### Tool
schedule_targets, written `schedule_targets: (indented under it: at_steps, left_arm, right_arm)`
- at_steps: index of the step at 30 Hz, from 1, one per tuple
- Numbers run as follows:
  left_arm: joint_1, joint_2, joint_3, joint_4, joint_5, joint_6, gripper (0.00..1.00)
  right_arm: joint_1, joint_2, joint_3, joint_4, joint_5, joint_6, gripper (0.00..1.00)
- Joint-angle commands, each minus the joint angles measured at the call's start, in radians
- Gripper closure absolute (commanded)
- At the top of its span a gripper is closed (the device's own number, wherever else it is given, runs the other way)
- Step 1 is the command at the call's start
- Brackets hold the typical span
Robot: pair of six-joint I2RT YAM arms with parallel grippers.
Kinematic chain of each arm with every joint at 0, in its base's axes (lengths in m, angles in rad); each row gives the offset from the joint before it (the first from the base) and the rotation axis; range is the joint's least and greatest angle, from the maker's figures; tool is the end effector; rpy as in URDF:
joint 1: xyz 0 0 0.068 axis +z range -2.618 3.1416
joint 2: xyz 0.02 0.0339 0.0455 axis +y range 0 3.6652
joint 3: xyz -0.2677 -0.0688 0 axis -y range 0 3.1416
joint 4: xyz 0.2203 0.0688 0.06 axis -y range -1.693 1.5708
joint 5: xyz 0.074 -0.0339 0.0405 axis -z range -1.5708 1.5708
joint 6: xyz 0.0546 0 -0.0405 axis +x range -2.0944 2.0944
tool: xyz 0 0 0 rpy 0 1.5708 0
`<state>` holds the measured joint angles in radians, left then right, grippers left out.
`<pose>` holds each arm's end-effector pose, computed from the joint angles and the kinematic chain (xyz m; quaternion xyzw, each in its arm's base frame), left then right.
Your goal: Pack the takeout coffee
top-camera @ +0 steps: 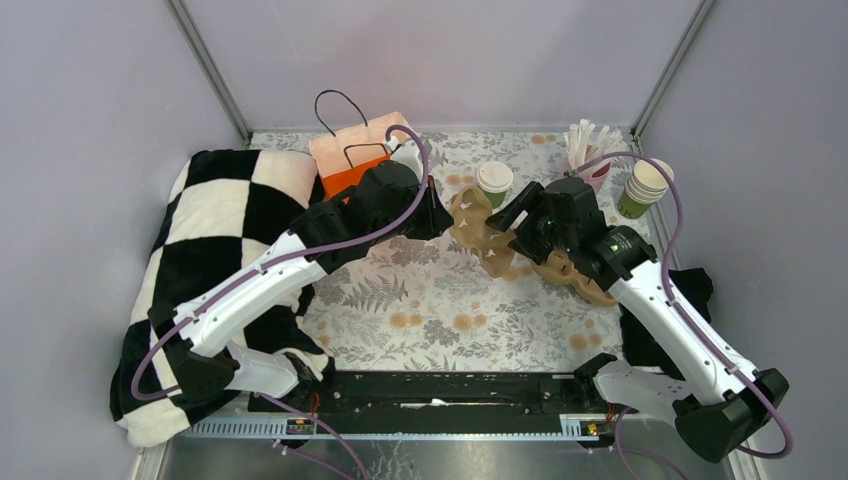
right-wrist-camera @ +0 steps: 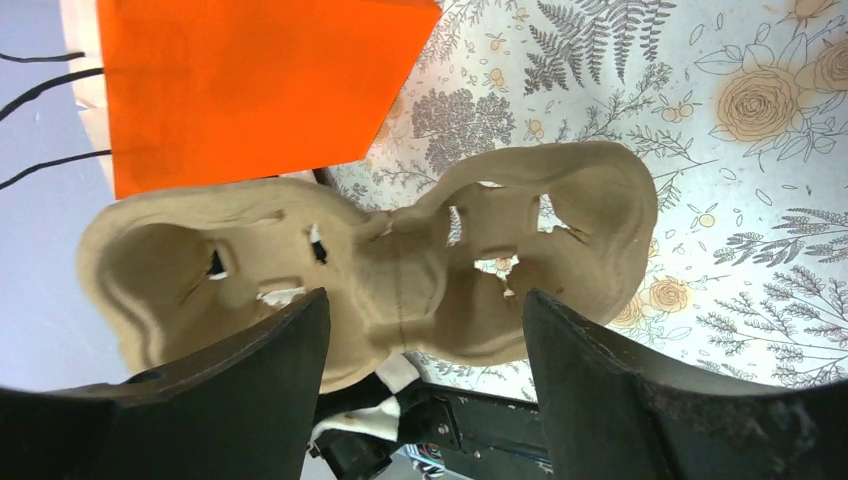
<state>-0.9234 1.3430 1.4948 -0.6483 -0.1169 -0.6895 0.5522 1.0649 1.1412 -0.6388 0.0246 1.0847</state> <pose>0.1745 -0.2203 0.4058 0.0704 0.8553 -0.3340 0.3897 0.1830 0.1112 0.3557 0.2361 0.8431 0.3453 0.3379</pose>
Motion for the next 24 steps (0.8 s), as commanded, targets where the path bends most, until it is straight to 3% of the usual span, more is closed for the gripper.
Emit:
schedule_targets:
  at_steps: [1, 8, 24]
  left_arm:
    - [0.002, -0.044, -0.008, 0.059, -0.01, -0.01, 1.0]
    - [0.002, -0.053, -0.013, 0.058, -0.01, -0.012, 1.0]
    - [0.002, -0.055, -0.018, 0.058, -0.005, -0.019, 1.0]
  right_arm:
    - [-0.023, -0.003, -0.047, 0.146, -0.099, -0.011, 0.25]
    - [-0.024, 0.024, -0.075, 0.211, -0.144, -0.021, 0.27]
    - [-0.023, 0.059, -0.081, 0.221, -0.163, -0.028, 0.45]
